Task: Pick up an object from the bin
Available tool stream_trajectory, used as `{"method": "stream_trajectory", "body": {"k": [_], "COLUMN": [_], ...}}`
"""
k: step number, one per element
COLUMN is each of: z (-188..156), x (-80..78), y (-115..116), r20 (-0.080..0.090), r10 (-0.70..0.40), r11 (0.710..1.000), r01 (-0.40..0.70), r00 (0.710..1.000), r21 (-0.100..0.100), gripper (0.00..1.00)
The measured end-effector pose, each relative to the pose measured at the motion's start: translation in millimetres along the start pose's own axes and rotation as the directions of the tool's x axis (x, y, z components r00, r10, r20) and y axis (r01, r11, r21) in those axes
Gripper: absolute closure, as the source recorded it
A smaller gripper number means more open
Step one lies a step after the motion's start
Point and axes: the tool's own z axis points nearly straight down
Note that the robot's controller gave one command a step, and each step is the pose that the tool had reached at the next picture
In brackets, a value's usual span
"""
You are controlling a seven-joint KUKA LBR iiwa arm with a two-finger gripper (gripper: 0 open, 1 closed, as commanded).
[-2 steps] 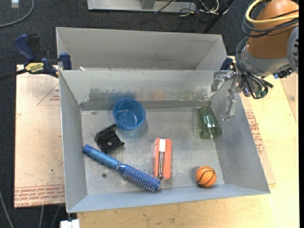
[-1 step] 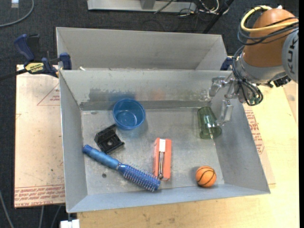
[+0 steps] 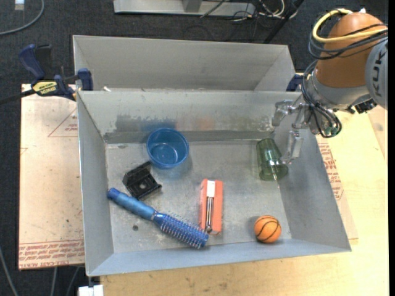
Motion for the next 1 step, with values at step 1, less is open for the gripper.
{"method": "stream_trajectory", "body": {"k": [1], "z": [15.7], "x": [9.0], "y": [-3.7], "r20": [0.010], "r10": [0.038], "r11": [0.999], "r01": [-0.038], "r00": [0.999], "r21": [0.000], "gripper": [0.00]}}
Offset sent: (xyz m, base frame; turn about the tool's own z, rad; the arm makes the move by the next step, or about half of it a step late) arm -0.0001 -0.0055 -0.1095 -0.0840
